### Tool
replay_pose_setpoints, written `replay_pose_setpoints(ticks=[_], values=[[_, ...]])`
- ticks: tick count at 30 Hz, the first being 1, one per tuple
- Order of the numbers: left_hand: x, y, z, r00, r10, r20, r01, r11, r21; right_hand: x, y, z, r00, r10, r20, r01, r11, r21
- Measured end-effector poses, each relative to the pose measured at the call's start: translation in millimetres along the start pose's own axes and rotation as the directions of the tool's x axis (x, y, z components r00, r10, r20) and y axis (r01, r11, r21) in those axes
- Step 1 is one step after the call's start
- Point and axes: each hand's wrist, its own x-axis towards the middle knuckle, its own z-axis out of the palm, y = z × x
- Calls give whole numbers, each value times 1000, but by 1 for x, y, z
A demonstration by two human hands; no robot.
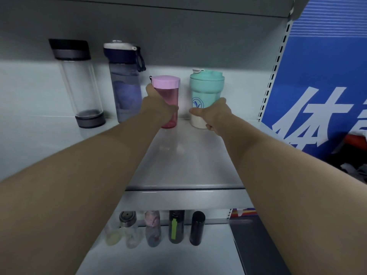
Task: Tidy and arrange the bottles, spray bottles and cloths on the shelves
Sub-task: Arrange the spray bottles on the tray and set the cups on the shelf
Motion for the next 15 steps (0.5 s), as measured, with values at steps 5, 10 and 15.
replay_pose_setpoints(ticks=[5,10,15], values=[[-10,1,1,998,-66,21,68,990,-123,-8,0,-3,995,55,85,-58,998,35],[-28,7,-14,992,-122,44,128,967,-222,-33,-2,-18,972,77,223,-94,993,70],[-65,9,-39,995,-27,101,50,971,-233,-75,-15,-37,968,-4,250,26,996,-88]])
